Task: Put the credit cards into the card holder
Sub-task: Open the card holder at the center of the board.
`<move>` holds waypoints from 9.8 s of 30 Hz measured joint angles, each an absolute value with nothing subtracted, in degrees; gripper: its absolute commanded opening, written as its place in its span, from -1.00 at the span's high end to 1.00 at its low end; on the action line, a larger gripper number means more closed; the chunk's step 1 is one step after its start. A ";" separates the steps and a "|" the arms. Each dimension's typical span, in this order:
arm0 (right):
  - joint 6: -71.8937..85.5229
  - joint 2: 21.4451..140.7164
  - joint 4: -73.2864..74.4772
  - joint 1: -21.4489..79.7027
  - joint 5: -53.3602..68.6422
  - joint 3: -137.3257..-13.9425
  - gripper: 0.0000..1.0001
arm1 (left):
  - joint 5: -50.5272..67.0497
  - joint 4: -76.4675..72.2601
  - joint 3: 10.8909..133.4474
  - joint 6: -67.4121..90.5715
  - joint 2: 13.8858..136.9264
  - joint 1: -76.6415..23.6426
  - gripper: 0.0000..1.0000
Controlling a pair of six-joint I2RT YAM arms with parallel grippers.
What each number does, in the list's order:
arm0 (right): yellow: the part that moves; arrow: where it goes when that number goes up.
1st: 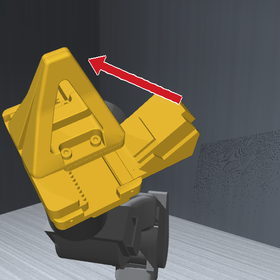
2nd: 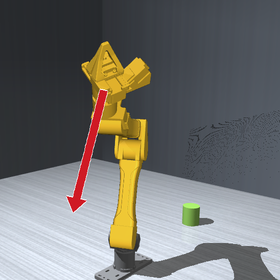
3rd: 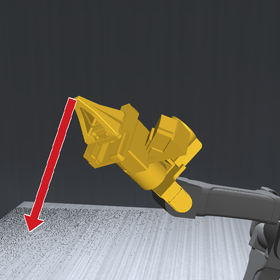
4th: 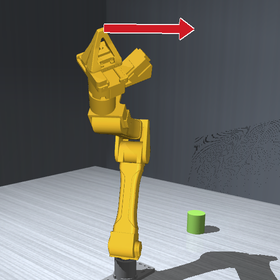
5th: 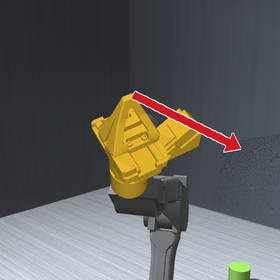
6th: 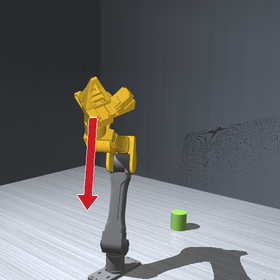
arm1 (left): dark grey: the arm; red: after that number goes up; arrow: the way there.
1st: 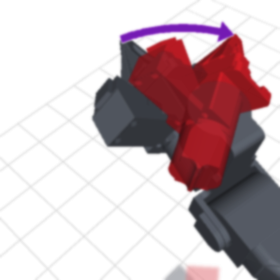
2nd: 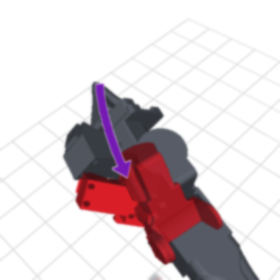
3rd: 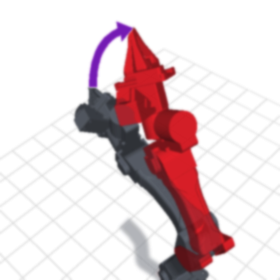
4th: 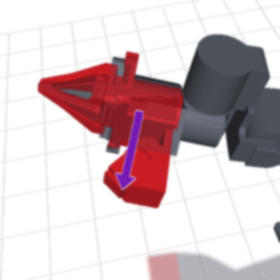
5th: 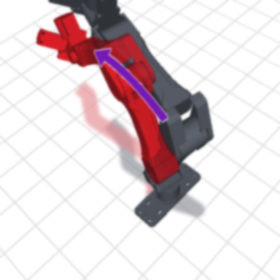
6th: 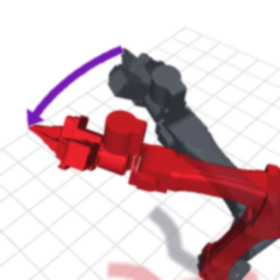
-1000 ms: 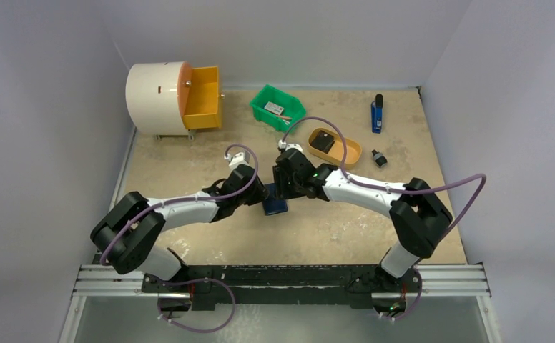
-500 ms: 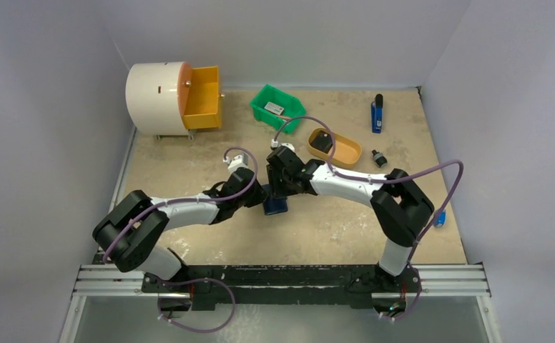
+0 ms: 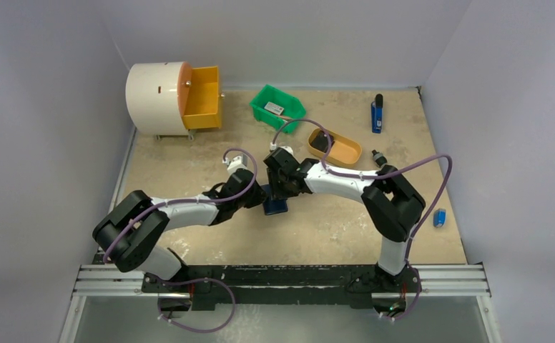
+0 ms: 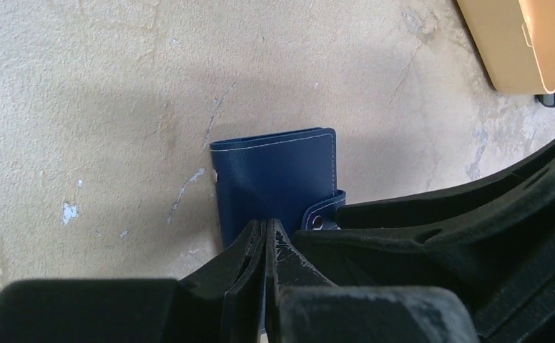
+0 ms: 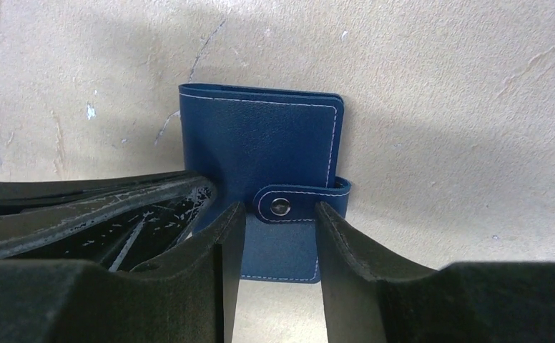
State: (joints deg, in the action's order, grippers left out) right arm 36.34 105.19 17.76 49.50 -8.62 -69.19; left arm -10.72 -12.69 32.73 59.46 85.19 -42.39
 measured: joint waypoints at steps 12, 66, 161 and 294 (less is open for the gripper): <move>36.45 106.65 19.18 49.50 -9.61 -70.94 0.15 | -10.74 -13.30 32.23 59.48 85.19 -42.39 1.00; 39.09 99.24 20.34 49.52 -12.38 -65.14 1.00 | -12.43 -14.22 33.45 60.53 88.60 -42.48 1.00; 34.46 77.25 5.08 39.35 6.04 -44.88 1.00 | -2.57 -12.75 35.75 53.80 81.34 -43.90 -0.71; 32.36 78.50 6.96 39.35 2.00 -44.38 1.00 | -16.82 2.00 41.91 51.55 69.12 -46.19 0.09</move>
State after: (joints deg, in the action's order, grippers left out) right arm 32.36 78.50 6.96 39.35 2.00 -44.38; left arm -16.82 2.00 41.91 51.55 69.12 -46.19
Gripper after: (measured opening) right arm 0.024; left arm 0.543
